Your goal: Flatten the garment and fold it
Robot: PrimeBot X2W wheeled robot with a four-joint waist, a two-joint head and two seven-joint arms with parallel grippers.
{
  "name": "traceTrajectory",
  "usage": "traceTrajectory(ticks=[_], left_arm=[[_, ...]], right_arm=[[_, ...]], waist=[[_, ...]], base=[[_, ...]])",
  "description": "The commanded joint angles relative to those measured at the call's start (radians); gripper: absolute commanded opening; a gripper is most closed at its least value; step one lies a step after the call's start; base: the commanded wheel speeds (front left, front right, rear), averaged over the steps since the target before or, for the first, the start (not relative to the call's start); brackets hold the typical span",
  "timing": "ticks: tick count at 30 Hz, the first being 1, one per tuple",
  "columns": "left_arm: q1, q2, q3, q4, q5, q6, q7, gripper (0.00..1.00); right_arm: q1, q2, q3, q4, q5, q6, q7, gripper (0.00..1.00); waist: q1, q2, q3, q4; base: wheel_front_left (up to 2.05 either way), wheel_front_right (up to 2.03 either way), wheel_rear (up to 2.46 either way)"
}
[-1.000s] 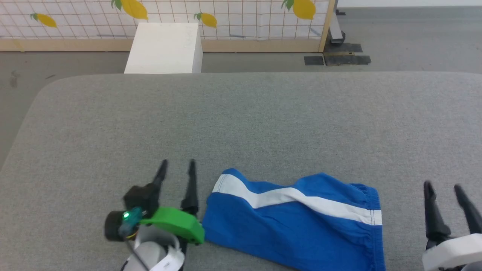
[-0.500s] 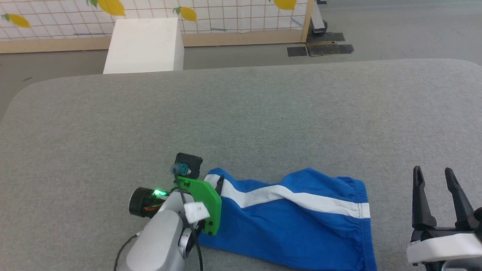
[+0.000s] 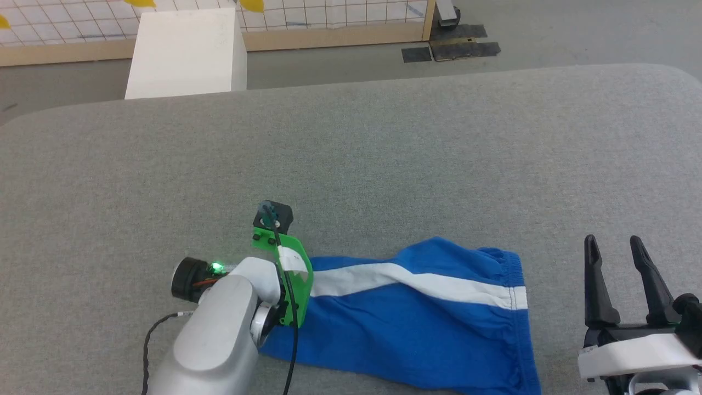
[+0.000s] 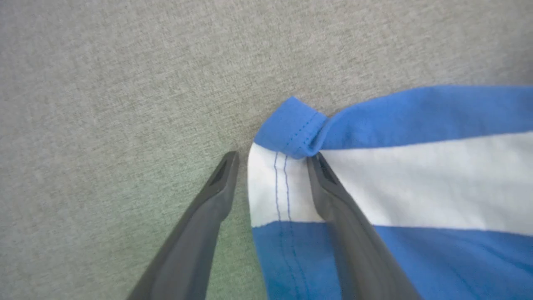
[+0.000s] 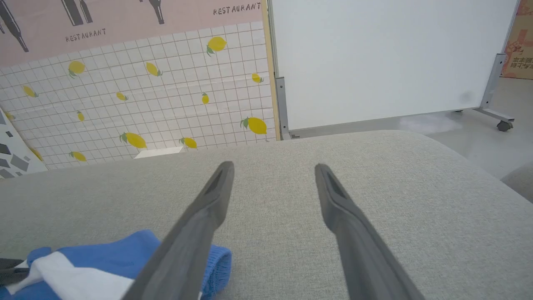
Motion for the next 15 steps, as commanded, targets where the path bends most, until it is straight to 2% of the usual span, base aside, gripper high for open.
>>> traceTrajectory(ticks=[1, 5, 11, 15], left_arm=[[0.046, 0.009, -0.015, 0.021, -0.011, -0.011, 0.033, 0.00], [0.060, 0.021, -0.006, -0.051, -0.007, 0.013, -0.009, 0.00], [0.126, 0.021, 0.094, -0.179, -0.049, 0.108, -0.191, 0.00], [0.221, 0.017, 0.164, -0.262, -0.100, 0.152, -0.275, 0.00]], right_arm=[[-0.020, 0.001, 0.005, 0.000, 0.004, -0.001, -0.004, 1.00], [-0.022, 0.001, 0.019, 0.000, 0.003, -0.001, -0.001, 1.00], [-0.020, 0.001, 0.037, -0.005, 0.003, -0.001, 0.000, 1.00], [-0.014, 0.001, 0.058, -0.015, 0.005, -0.001, 0.019, 1.00]], waist=[[0.0000, 0.0000, 0.003, 0.001], [0.0000, 0.0000, 0.002, 0.008], [0.0000, 0.0000, -0.007, 0.024], [0.0000, 0.0000, -0.016, 0.040]], base=[[0.00, 0.00, 0.00], [0.00, 0.00, 0.00], [0.00, 0.00, 0.00], [0.00, 0.00, 0.00]])
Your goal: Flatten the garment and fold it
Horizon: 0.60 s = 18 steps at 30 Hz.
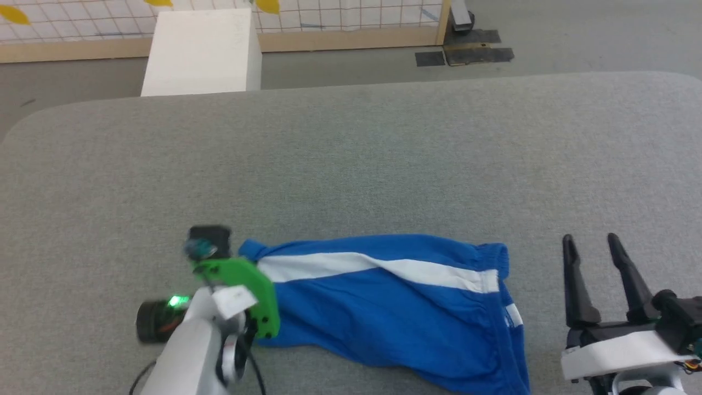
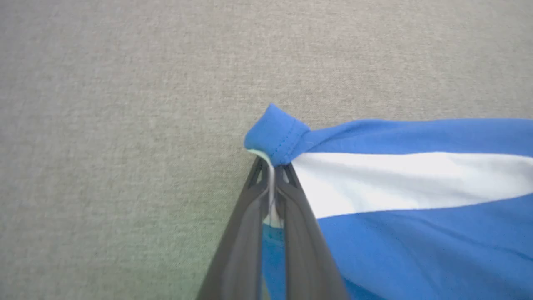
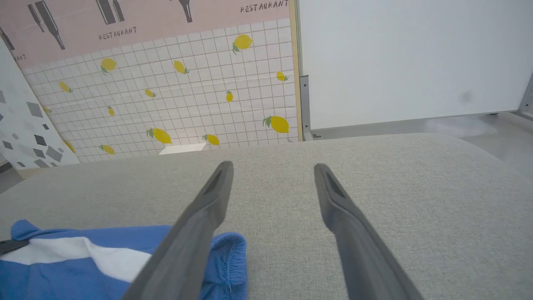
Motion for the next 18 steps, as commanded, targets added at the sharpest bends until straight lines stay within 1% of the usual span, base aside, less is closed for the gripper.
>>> traceTrajectory(ticks=[1, 5, 9, 12, 18], left_arm=[[0.043, 0.005, 0.017, -0.021, -0.017, 0.015, -0.018, 0.00], [0.122, 0.002, 0.035, -0.079, -0.046, 0.022, -0.037, 0.00], [0.155, -0.001, 0.029, -0.108, -0.055, 0.024, -0.033, 0.00], [0.162, -0.007, 0.020, -0.117, -0.060, 0.023, -0.031, 0.00], [0.163, -0.009, 0.006, -0.123, -0.063, 0.021, -0.025, 0.00]], right_arm=[[-0.009, 0.001, 0.011, -0.009, 0.001, -0.001, 0.011, 1.00], [-0.003, 0.001, 0.046, -0.019, -0.001, -0.001, 0.073, 1.00], [-0.012, 0.001, 0.105, -0.029, 0.005, -0.001, 0.191, 1.00], [-0.024, 0.001, 0.140, -0.034, 0.021, -0.001, 0.335, 1.00], [-0.047, 0.001, 0.180, -0.051, 0.037, -0.001, 0.605, 1.00]], waist=[[0.0000, 0.0000, -0.007, 0.010], [0.0000, 0.0000, -0.009, 0.034], [0.0000, 0.0000, -0.011, 0.053], [0.0000, 0.0000, -0.014, 0.065], [0.0000, 0.0000, -0.013, 0.074]], base=[[0.00, 0.00, 0.00], [0.00, 0.00, 0.00], [0.00, 0.00, 0.00], [0.00, 0.00, 0.00], [0.00, 0.00, 0.00]])
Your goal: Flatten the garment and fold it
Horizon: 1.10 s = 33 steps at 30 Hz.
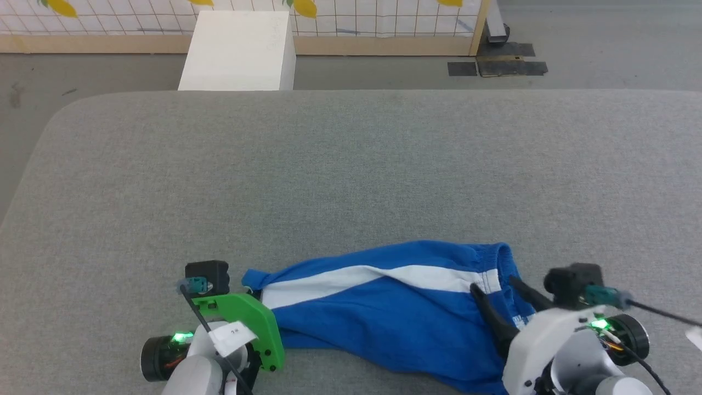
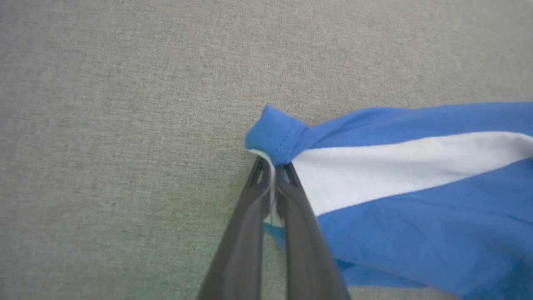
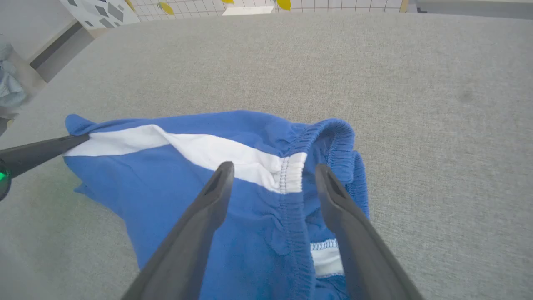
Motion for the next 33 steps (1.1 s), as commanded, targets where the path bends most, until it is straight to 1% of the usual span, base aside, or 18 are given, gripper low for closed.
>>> traceTrajectory(ticks=[1, 2, 5, 6, 7, 8, 9, 10, 15, 19, 22, 24, 28, 29, 31, 33], left_arm=[[0.011, -0.002, -0.003, -0.003, -0.007, 0.002, 0.004, 0.00], [0.011, -0.002, -0.005, -0.004, -0.008, 0.002, 0.005, 0.00], [0.007, -0.002, -0.010, -0.007, -0.009, 0.000, 0.005, 0.00], [0.005, -0.003, -0.012, -0.008, -0.010, -0.001, 0.005, 0.00], [0.004, -0.003, -0.013, -0.008, -0.010, -0.001, 0.006, 0.00], [0.002, -0.003, -0.014, -0.008, -0.011, -0.002, 0.006, 0.00], [0.001, -0.002, -0.015, -0.008, -0.011, -0.002, 0.006, 0.00], [-0.001, -0.001, -0.016, -0.008, -0.012, -0.002, 0.007, 0.00], [-0.005, 0.000, -0.019, -0.006, -0.017, -0.002, 0.009, 0.00], [-0.008, 0.002, -0.019, -0.009, -0.020, -0.003, 0.000, 0.00], [-0.017, 0.003, -0.011, -0.026, -0.031, -0.014, -0.021, 0.00], [-0.030, 0.001, -0.002, -0.049, -0.055, -0.032, -0.032, 0.00], [-0.092, 0.010, 0.014, -0.107, -0.108, -0.087, -0.021, 0.00], [-0.143, 0.024, 0.018, -0.134, -0.127, -0.113, 0.001, 0.00], [-0.208, 0.033, 0.026, -0.153, -0.149, -0.136, 0.024, 0.00], [-0.280, 0.031, 0.040, -0.163, -0.183, -0.153, 0.045, 0.00]], right_arm=[[-0.023, 0.000, 0.004, -0.002, 0.007, -0.001, 0.045, 1.00], [-0.030, 0.000, 0.010, -0.004, 0.003, -0.001, 0.086, 1.00], [-0.050, 0.000, 0.015, -0.010, -0.003, -0.001, 0.161, 1.00], [-0.056, 0.000, 0.015, -0.009, -0.006, -0.001, 0.187, 0.84], [-0.061, 0.000, 0.018, -0.010, -0.009, -0.001, 0.207, 0.57], [-0.068, 0.000, 0.019, -0.012, -0.008, -0.001, 0.223, 0.38], [-0.076, 0.000, 0.020, -0.015, -0.012, -0.001, 0.229, 0.29], [-0.086, 0.000, 0.018, -0.017, -0.016, -0.001, 0.230, 0.00], [-0.106, 0.000, 0.010, -0.016, -0.025, -0.001, 0.248, 0.00], [-0.109, 0.000, -0.002, -0.026, -0.035, -0.001, 0.243, 0.00], [-0.117, 0.000, -0.011, -0.045, -0.042, -0.001, 0.227, 0.00], [-0.137, 0.000, -0.018, -0.065, -0.050, -0.001, 0.216, 0.00], [-0.227, -0.003, -0.018, -0.098, -0.102, -0.001, 0.221, 0.00], [-0.294, -0.019, -0.013, -0.103, -0.113, -0.001, 0.230, 0.00], [-0.372, -0.053, -0.005, -0.099, -0.123, -0.001, 0.242, 0.00], [-0.456, -0.086, 0.006, -0.082, -0.119, -0.001, 0.251, 0.00]], waist=[[0.0000, 0.0000, 0.003, 0.001], [0.0000, 0.0000, 0.005, 0.002], [0.0000, 0.0000, 0.012, 0.006], [0.0000, 0.0000, 0.015, 0.008], [0.0000, 0.0000, 0.018, 0.009], [0.0000, 0.0000, 0.021, 0.011], [0.0000, 0.0000, 0.024, 0.012], [0.0000, 0.0000, 0.027, 0.013], [0.0000, 0.0000, 0.037, 0.015], [0.0000, 0.0000, 0.039, 0.015], [0.0000, 0.0000, 0.036, 0.012], [0.0000, 0.0000, 0.036, 0.008], [0.0000, 0.0000, 0.041, 0.001], [0.0000, 0.0000, 0.047, -0.001], [0.0000, 0.0000, 0.061, -0.002], [0.0000, 0.0000, 0.076, -0.003]], base=[[0.00, 0.00, 0.00], [0.00, 0.00, 0.00], [0.00, 0.00, 0.00], [0.00, 0.00, 0.00], [0.00, 0.00, 0.00], [0.00, 0.00, 0.00], [0.00, 0.00, 0.00], [0.00, 0.00, 0.00], [0.00, 0.00, 0.00], [0.00, 0.00, 0.00], [0.00, 0.00, 0.00], [0.00, 0.00, 0.00], [0.00, 0.00, 0.00], [0.00, 0.00, 0.00], [0.00, 0.00, 0.00], [0.00, 0.00, 0.00]])
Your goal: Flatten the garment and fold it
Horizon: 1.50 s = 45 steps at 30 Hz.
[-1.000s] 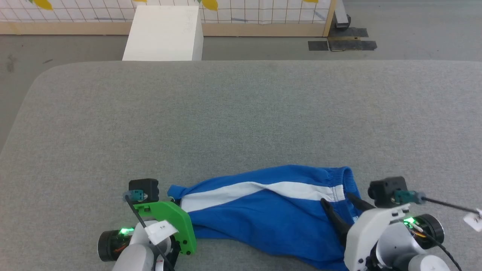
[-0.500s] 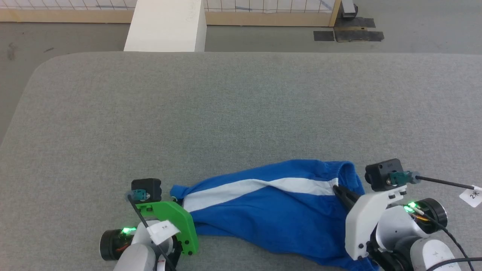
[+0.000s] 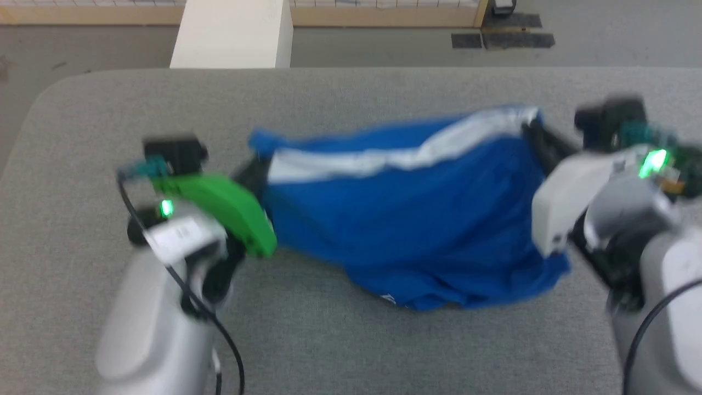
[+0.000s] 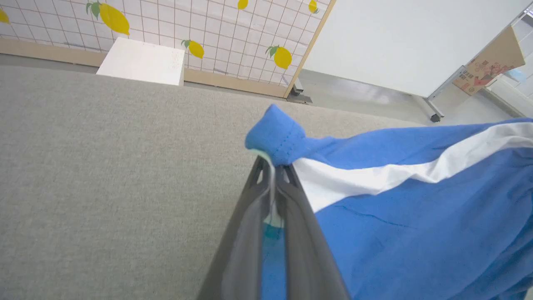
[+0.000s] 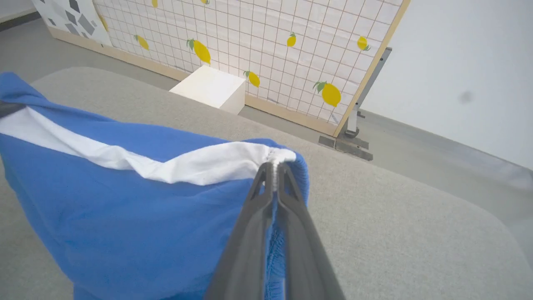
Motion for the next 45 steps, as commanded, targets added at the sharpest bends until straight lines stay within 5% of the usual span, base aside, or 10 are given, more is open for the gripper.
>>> traceTrajectory(ticks=[1, 10, 15, 19, 25, 32, 45], left_arm=[[-0.064, -0.001, 0.014, -0.006, -0.028, -0.010, 0.012, 0.00], [-0.542, 0.007, 0.148, 0.153, -0.085, 0.018, -0.042, 0.00], [-0.734, 0.014, 0.189, 0.218, -0.059, 0.030, -0.168, 0.00], [-0.831, 0.019, 0.211, 0.285, -0.044, -0.005, -0.319, 0.00], [-0.691, 0.040, 0.130, 0.350, 0.009, -0.063, -0.339, 0.00], [-0.339, 0.047, 0.064, 0.309, 0.028, -0.077, -0.323, 0.00], [0.233, 0.048, -0.010, 0.121, -0.027, -0.025, -0.136, 0.00]], right_arm=[[-0.068, -0.027, 0.012, 0.015, -0.003, -0.001, 0.007, 0.00], [-0.579, -0.078, 0.060, 0.267, 0.006, -0.001, -0.094, 0.00], [-0.794, -0.063, 0.059, 0.403, -0.032, -0.001, -0.257, 0.00], [-0.889, -0.030, 0.041, 0.523, -0.071, -0.001, -0.433, 0.00], [-0.749, -0.033, 0.090, 0.589, -0.020, -0.001, -0.486, 0.00], [-0.452, -0.072, 0.127, 0.529, 0.098, -0.001, -0.470, 0.00], [0.174, -0.087, 0.036, 0.226, 0.189, -0.001, -0.244, 0.00]], waist=[[0.0000, 0.0000, 0.024, -0.002], [0.0000, 0.0000, 0.190, -0.029], [0.0000, 0.0000, 0.260, -0.035], [0.0000, 0.0000, 0.282, -0.027], [0.0000, 0.0000, 0.248, -0.011], [0.0000, 0.0000, 0.174, -0.002], [0.0000, 0.0000, 0.031, 0.008]], base=[[0.00, 0.00, 0.00], [0.00, 0.00, 0.00], [0.00, 0.00, 0.00], [0.00, 0.00, 0.00], [0.00, 0.00, 0.00], [0.00, 0.00, 0.00], [0.00, 0.00, 0.00]])
